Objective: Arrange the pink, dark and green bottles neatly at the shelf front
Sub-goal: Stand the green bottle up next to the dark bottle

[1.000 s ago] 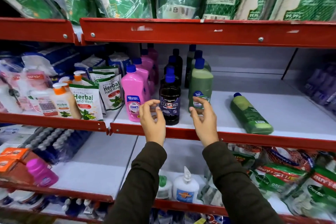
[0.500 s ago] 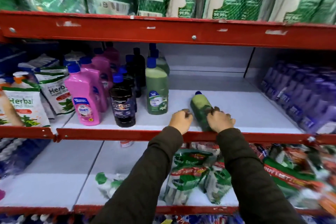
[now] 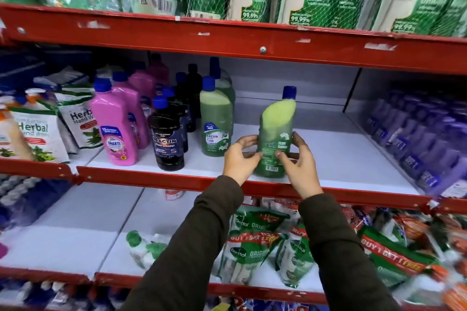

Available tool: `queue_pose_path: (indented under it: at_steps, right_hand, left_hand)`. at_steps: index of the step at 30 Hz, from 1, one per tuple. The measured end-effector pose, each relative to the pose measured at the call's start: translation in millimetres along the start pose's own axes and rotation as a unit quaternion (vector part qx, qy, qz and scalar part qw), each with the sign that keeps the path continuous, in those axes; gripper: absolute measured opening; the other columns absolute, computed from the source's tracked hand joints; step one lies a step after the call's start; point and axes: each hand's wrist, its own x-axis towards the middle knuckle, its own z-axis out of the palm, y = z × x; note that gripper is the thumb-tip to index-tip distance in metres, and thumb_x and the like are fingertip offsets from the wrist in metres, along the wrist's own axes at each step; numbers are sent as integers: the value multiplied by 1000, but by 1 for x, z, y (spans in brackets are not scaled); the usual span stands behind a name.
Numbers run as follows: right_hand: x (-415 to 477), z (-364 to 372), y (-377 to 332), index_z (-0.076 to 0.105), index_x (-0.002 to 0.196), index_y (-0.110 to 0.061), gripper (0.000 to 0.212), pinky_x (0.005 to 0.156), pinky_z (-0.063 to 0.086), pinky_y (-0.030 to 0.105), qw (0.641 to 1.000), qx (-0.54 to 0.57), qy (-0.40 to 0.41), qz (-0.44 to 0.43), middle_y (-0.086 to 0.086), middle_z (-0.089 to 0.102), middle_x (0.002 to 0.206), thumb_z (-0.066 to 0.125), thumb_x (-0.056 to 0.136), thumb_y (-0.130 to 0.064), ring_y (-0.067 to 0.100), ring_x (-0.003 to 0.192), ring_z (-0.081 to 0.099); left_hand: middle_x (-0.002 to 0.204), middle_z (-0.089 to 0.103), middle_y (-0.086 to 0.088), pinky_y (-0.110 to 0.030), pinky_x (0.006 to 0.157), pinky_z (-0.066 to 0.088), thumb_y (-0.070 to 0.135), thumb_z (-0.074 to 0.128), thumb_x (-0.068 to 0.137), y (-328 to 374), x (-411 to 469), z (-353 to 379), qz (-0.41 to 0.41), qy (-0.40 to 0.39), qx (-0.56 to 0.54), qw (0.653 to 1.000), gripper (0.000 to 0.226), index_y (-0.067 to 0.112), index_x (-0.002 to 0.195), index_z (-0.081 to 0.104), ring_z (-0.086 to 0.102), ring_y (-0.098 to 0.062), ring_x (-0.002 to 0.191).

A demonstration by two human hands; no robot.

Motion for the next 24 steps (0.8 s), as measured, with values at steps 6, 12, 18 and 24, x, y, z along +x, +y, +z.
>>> queue_pose_path:
  at_steps: [6, 12, 18, 24]
  right_hand:
    - [-15, 51, -24, 46, 146, -14, 66, 91, 55, 20, 997, 40, -31, -56, 1, 48, 135, 75, 87, -8, 23, 114, 63]
    - [-26, 101, -33, 47, 146, -17, 67, 91, 55, 20, 995, 48, -53, -67, 1, 48, 137, 76, 86, -11, 23, 119, 62]
    - [-32, 109, -34, 49, 135, -22, 60, 89, 54, 14, 995, 62, -42, -72, -7, 55, 132, 78, 84, -11, 4, 109, 66]
    - [-36, 107, -29, 47, 129, -26, 45, 92, 55, 13, 995, 49, -42, -74, -13, 58, 128, 70, 92, -13, -16, 107, 62]
  left_hand:
    - [130, 63, -2, -26, 97, 52, -9, 61, 89, -9, -13, -58, 54, 50, -6, 997, 49, 9, 135, 57, 63, -21, 116]
    - [125, 63, 2, -3, 84, 51, -8, 60, 90, -26, -19, -104, 43, 91, -9, 995, 48, 11, 135, 56, 62, -7, 107]
    - [124, 60, 1, -2, 87, 49, -7, 55, 94, -33, -18, -109, 52, 92, -3, 994, 43, 7, 134, 53, 60, -11, 110]
    - [118, 60, -6, -11, 91, 49, 2, 41, 103, -30, -14, -105, 62, 99, -9, 993, 26, 1, 127, 51, 60, -16, 107]
